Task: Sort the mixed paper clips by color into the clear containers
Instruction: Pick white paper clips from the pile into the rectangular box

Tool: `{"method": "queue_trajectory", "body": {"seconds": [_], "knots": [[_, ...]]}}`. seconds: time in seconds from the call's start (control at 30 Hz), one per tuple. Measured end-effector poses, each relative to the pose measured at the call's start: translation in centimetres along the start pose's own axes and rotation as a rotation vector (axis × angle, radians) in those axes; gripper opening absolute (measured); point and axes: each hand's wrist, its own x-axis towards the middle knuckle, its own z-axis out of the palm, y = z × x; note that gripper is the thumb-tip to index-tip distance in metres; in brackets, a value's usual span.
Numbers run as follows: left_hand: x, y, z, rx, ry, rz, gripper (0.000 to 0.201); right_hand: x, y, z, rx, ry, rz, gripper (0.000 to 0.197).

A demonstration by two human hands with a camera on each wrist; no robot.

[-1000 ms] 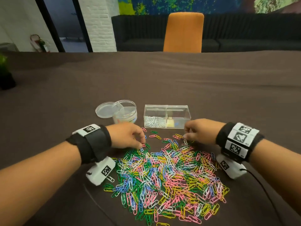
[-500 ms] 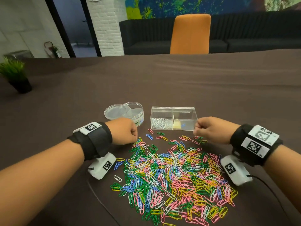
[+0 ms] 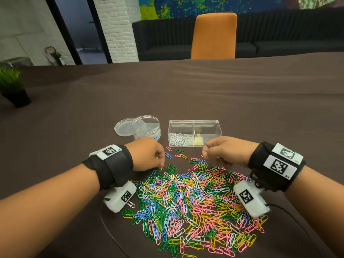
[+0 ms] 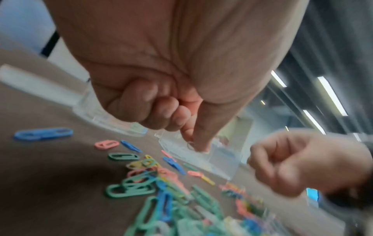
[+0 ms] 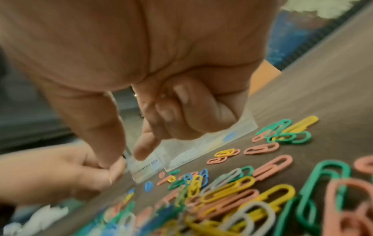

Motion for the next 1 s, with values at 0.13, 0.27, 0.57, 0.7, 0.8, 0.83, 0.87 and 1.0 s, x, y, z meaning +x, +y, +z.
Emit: {"method": "queue_trajectory", "body": {"seconds": [0.13, 0.27, 0.57, 0.7, 0.8, 0.83, 0.87, 1.0], "knots": [[-0.5, -1.2, -0.2, -0.397, 0.045, -0.072, 0.013, 1.3, -1.1, 1.6, -0.503, 0.054, -0.071, 0.019], [-1.4, -1.5, -0.3, -1.152, -0.021, -0.18, 0.006, 1.9, -1.9, 3.0, -0.729, 0.013, -0.035, 0.028], [-1.4, -0.7, 0.4, -1.32, -0.114, -0.311, 0.016, 1.5, -1.7, 2.4, -0.664, 0.007, -0.036, 0.005], [-0.9, -0.6, 0.4, -1.09, -0.08, -0.235, 0.014, 0.4, -0.8, 0.5, -0.367, 0.008, -0.013, 0.005], [-0.7, -0.2, 0.1, -0.448, -0.037, -0.072, 0.013, -0.4, -0.1, 0.0, 0.027, 0.01, 0.025, 0.011], [-0.6, 0.0, 0.1, -0.236, -0.018, -0.052, 0.012, -0.6, 0.2, -0.1, 0.172, 0.019, 0.037, 0.009], [-0.6, 0.2, 0.1, -0.072, -0.009, -0.052, 0.013, -0.7, 0.4, -0.1, 0.281, 0.022, 0.044, 0.007], [-0.2, -0.1, 0.4, 0.02, -0.028, -0.055, 0.011, -0.7, 0.9, -0.3, 0.503, 0.01, 0.049, 0.01]]}}
